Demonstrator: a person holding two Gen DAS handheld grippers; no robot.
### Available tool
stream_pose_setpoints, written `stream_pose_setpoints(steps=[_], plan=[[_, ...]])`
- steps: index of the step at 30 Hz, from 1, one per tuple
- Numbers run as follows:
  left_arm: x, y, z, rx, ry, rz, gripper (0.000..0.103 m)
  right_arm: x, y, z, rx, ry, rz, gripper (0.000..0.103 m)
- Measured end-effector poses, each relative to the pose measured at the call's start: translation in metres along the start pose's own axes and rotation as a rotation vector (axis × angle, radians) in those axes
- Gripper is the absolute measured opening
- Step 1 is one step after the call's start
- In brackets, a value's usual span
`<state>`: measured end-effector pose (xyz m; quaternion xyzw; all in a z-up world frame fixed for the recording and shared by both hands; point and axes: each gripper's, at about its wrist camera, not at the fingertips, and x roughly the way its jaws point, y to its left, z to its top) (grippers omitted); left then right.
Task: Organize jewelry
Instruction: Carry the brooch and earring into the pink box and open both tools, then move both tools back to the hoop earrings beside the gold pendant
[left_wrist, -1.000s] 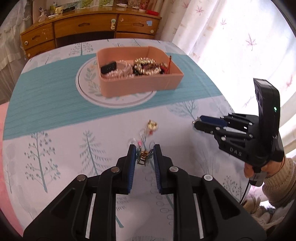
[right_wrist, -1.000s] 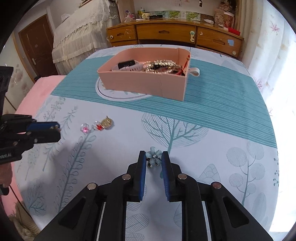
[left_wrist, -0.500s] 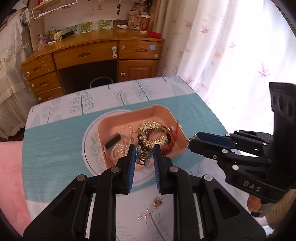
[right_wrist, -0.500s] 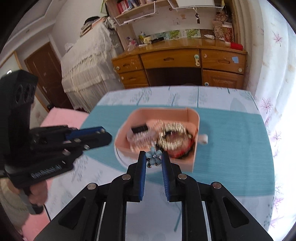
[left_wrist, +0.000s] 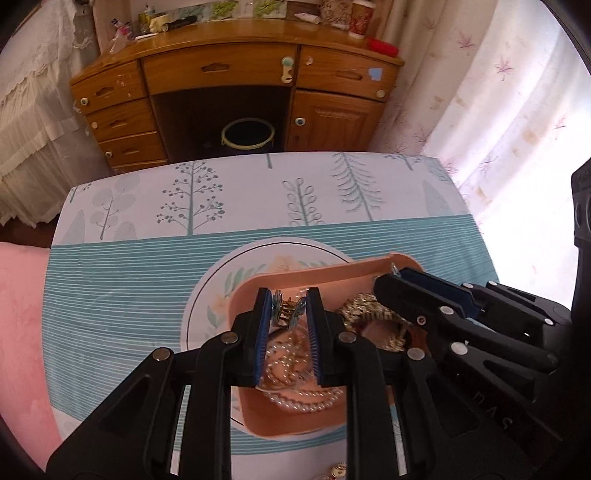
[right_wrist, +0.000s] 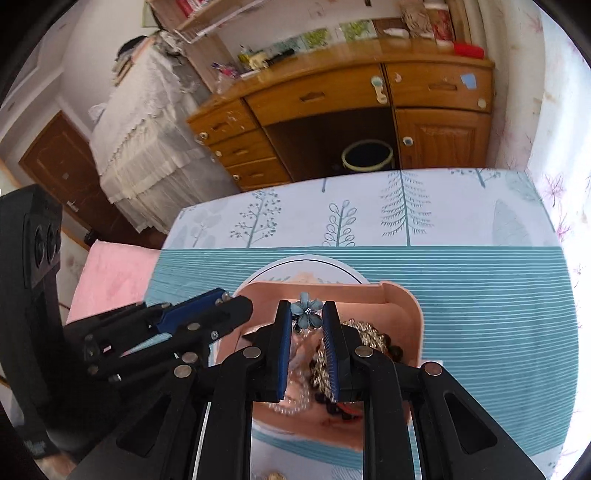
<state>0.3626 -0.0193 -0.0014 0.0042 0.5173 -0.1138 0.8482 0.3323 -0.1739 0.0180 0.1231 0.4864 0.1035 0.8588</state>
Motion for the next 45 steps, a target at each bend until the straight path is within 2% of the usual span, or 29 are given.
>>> stream_pose_setpoints(steps=[5, 9, 15, 24, 32, 45], plan=[[0.013, 0.011, -0.001, -0.031, 0.048, -0.026, 0.017, 0.022, -0.003, 0.003, 0.030, 0.026, 0.005, 0.018], [0.012, 0.014, -0.004, -0.018, 0.049, -0.016, 0.018, 0.030, -0.005, 0.004, 0.032, 0.025, -0.011, 0.027], [0.004, 0.019, -0.011, -0.032, 0.049, -0.016, 0.019, 0.020, -0.007, 0.001, 0.031, 0.005, -0.006, 0.029], [-0.020, 0.016, -0.030, 0.006, 0.031, 0.009, 0.019, -0.006, -0.006, -0.016, 0.001, -0.021, -0.015, 0.029], [-0.055, 0.010, -0.057, 0.030, 0.004, -0.005, 0.019, -0.041, 0.008, -0.048, -0.066, -0.038, -0.009, 0.028], [-0.106, 0.000, -0.124, 0.115, -0.064, -0.021, 0.019, -0.101, 0.024, -0.133, -0.143, -0.061, 0.051, 0.029]])
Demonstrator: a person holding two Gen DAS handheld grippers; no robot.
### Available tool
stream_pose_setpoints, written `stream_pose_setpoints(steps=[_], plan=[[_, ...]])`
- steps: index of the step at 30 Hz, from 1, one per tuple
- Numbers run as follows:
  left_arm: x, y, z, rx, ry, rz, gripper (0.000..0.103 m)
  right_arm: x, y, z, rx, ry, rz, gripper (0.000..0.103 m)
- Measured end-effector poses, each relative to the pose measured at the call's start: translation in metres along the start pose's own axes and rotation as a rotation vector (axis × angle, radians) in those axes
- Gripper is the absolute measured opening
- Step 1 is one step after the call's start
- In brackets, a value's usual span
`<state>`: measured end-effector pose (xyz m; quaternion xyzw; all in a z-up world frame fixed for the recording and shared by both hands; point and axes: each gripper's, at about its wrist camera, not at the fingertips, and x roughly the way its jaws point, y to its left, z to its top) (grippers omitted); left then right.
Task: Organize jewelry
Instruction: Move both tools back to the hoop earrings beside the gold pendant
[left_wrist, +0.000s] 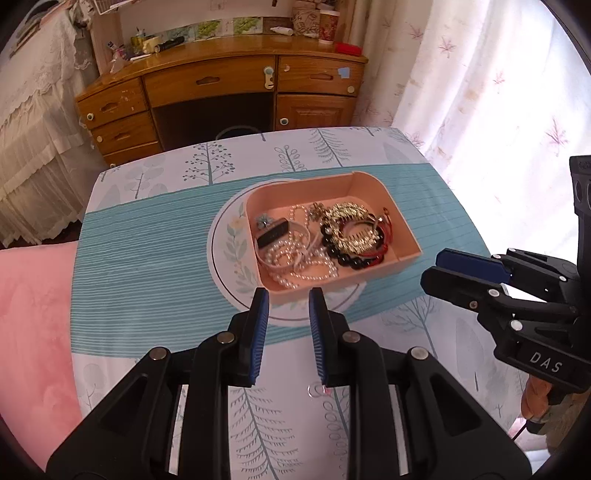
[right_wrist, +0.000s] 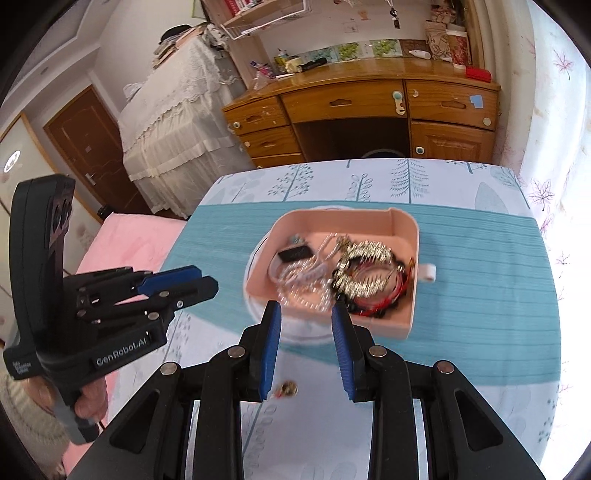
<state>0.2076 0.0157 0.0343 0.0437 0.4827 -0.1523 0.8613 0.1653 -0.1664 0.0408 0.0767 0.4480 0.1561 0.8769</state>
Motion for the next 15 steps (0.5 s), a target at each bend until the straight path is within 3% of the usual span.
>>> stream_pose_setpoints(steps=[3, 8, 15], plan=[[-0.002, -0.004, -0.019, 0.051, 0.002, -0.010, 0.019, -0.008, 0.008, -0.019, -0.029, -0.003, 0.000, 0.029], [0.010, -0.007, -0.062, 0.126, 0.070, -0.018, 0.019, -0.006, 0.023, -0.055, -0.092, 0.019, 0.010, 0.029], [0.019, 0.003, -0.115, 0.010, 0.138, -0.105, 0.019, 0.024, 0.033, -0.107, -0.197, 0.122, 0.049, 0.028]])
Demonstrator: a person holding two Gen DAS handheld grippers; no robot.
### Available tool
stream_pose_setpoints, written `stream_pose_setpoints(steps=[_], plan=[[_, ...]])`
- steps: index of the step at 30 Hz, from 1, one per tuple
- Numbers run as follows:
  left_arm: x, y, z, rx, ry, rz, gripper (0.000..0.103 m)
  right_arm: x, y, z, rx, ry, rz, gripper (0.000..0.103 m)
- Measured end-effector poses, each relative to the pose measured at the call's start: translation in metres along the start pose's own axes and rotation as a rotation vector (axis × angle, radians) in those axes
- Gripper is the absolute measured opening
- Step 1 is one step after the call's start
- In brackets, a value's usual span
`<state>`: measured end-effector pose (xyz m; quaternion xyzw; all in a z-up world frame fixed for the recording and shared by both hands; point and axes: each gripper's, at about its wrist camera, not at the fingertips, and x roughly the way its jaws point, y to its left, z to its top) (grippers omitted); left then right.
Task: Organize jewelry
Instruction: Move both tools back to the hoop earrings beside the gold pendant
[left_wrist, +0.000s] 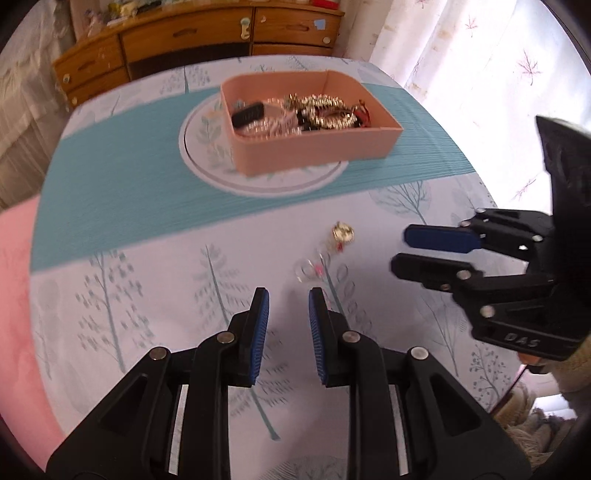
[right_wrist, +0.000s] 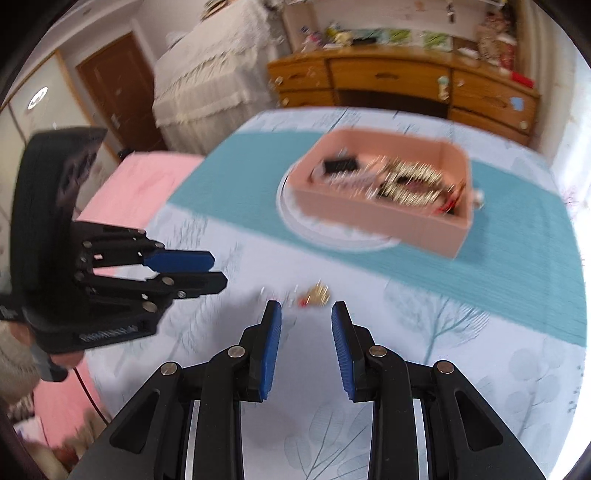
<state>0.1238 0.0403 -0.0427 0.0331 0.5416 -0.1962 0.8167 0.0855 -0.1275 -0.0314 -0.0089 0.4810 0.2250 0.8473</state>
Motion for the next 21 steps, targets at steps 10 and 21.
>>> stream_pose_setpoints(steps=[10, 21], plan=[[0.025, -0.005, -0.015, -0.171, 0.028, -0.133, 0.019, 0.049, 0.003, -0.013, -0.089, 0.077, 0.069, 0.029], [0.041, 0.006, -0.002, -0.228, 0.041, -0.196, 0.019, 0.070, 0.000, 0.012, -0.202, 0.052, 0.086, 0.029]])
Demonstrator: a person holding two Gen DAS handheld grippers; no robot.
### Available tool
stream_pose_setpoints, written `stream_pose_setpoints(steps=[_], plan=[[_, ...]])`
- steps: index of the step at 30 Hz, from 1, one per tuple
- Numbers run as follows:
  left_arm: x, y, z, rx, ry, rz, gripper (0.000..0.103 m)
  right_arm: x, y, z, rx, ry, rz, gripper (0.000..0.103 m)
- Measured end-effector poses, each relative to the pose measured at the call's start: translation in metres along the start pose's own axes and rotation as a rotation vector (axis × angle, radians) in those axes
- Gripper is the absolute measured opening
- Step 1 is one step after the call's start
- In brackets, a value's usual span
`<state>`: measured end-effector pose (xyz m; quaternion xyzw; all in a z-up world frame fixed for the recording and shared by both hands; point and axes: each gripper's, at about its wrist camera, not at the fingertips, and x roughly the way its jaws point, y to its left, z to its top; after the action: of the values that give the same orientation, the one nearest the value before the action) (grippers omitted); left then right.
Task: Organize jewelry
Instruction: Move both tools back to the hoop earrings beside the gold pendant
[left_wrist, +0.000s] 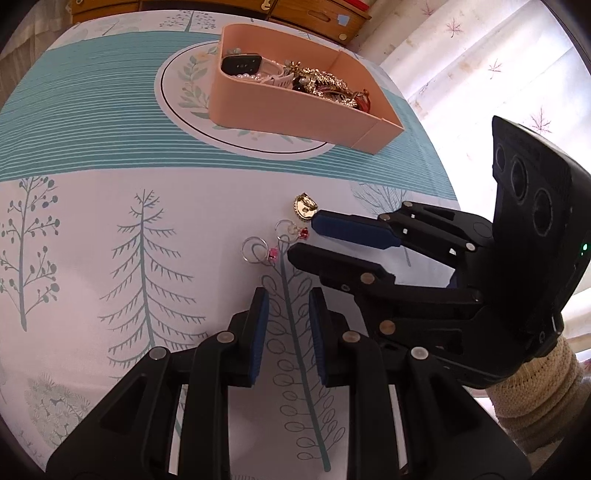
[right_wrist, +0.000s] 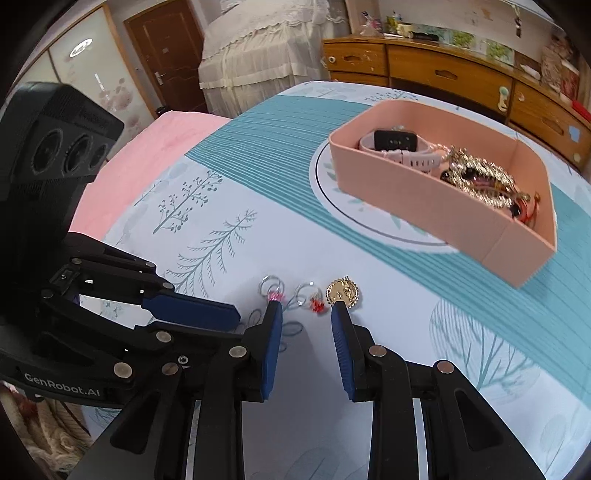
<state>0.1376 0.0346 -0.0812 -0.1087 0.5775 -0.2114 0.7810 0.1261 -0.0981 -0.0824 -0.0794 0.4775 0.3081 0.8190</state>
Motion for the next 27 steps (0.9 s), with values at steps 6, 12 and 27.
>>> stream_pose_setpoints(steps=[6, 12, 27], plan=[[0.002, 0.000, 0.004, 0.041, 0.001, -0.017, 0.019, 0.006, 0.003, 0.012, -0.090, 0.008, 0.003, 0.028], [0.002, 0.007, 0.007, 0.052, -0.009, -0.020, 0.019, 0.007, 0.006, 0.012, -0.173, 0.025, 0.007, 0.025], [0.005, 0.001, 0.004, -0.037, 0.021, 0.006, 0.019, -0.001, 0.015, -0.007, -0.241, -0.008, -0.120, 0.008]])
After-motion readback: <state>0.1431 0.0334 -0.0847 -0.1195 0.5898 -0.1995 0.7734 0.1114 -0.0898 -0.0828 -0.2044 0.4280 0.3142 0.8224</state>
